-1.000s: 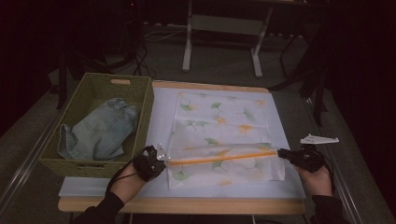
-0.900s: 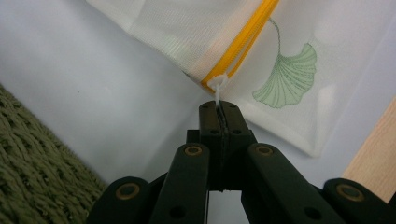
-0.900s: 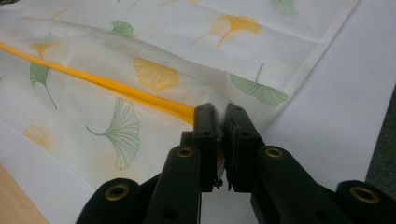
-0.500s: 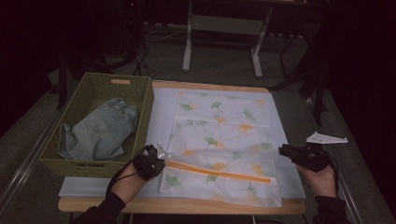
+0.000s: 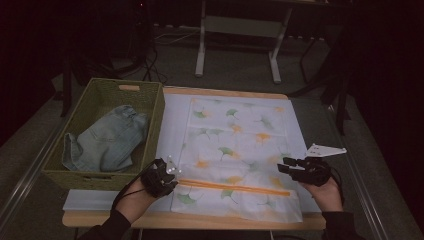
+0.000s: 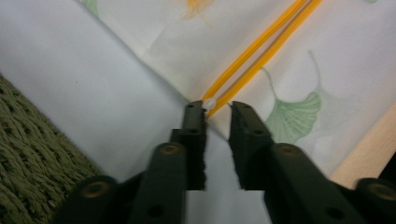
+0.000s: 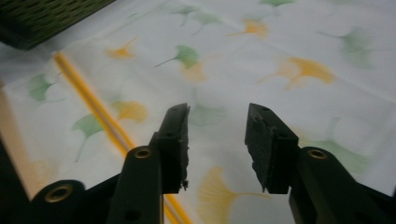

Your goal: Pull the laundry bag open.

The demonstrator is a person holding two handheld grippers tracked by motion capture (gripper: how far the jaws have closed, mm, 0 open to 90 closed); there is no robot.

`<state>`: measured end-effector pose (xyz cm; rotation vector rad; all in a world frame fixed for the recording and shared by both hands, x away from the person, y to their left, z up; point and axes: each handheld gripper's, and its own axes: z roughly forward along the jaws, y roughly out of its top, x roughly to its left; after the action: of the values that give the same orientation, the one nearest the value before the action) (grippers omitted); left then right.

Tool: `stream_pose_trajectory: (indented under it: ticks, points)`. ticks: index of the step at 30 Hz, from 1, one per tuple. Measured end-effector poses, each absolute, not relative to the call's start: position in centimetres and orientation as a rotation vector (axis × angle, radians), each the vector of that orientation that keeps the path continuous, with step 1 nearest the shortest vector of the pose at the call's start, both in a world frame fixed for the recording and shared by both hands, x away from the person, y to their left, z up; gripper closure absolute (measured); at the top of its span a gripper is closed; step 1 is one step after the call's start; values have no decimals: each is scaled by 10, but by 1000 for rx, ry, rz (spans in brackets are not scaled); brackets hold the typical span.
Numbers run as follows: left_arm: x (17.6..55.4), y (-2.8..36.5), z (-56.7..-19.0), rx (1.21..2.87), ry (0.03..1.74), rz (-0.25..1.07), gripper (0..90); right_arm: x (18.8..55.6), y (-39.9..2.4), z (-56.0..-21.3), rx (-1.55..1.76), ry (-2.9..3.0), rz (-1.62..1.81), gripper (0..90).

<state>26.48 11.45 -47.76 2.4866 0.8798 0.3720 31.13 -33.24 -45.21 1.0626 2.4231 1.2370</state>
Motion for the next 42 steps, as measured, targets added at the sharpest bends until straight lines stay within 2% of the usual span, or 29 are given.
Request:
stream_pose_trajectory:
  ticks: [6,20,33,42]
  points:
    - [256,113,-472,2420,839,381,639,305,-317,-463,972,2500,1208,571]
    - [245,107,-477,2299,759,261,631,297,-313,-484,818,2618,1177,582]
    - [242,107,-493,2235,758,233,617,305,-299,-515,726,2692,1050,580]
    - [242,109,-496,2216,756,235,616,308,-294,-524,699,2701,963,569]
